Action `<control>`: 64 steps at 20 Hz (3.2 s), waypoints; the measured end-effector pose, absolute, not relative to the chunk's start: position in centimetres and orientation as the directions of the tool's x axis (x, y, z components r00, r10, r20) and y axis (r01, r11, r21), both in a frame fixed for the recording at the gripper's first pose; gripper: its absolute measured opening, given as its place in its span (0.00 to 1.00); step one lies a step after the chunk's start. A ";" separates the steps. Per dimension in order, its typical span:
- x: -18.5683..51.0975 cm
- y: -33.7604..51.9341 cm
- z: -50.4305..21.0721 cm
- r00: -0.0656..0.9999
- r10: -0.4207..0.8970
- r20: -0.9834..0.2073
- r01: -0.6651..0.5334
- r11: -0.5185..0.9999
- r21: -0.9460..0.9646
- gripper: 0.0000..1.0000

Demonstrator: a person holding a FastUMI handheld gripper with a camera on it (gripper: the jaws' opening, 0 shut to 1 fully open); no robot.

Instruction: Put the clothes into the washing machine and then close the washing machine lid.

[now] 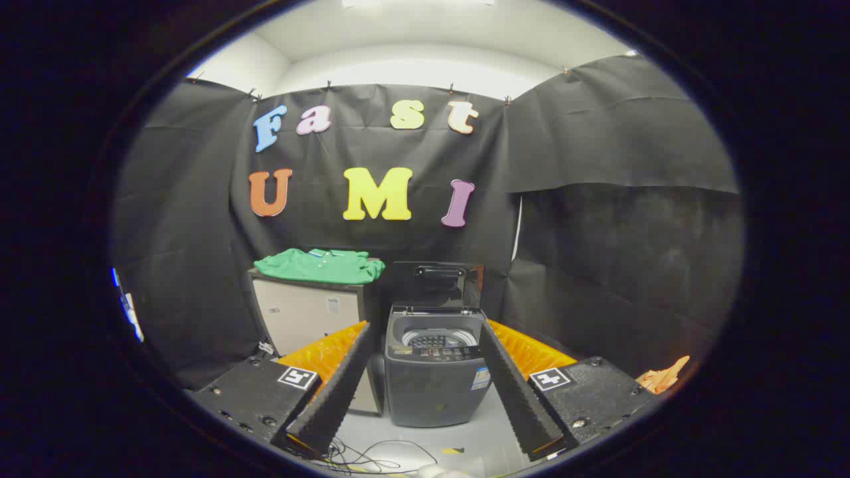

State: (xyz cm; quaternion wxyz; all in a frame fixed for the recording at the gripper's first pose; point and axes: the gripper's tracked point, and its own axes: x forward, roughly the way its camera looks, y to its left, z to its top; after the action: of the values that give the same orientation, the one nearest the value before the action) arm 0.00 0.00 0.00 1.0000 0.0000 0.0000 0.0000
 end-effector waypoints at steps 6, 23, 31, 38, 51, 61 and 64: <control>1.0 0.2 0.1 1.000 -0.016 -0.016 0.016 1.000 -0.015 1.00; 11.6 5.5 7.9 1.000 0.005 0.011 -0.006 1.000 0.014 1.00; 21.3 13.1 13.8 0.994 0.105 0.030 -0.106 0.994 0.031 1.00; 30.4 21.6 16.7 0.975 0.222 0.000 -0.222 0.975 0.022 1.00; 44.2 33.4 8.2 0.912 0.296 -0.284 -0.298 0.954 0.037 1.00; 47.9 36.2 1.0 0.849 0.219 -0.481 -0.248 0.969 0.002 1.00; 47.7 36.3 1.2 0.844 0.206 -0.495 -0.232 0.973 0.009 1.00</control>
State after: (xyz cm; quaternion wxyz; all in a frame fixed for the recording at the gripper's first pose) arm 47.71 36.26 1.20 0.9599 -0.0253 0.2549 0.1139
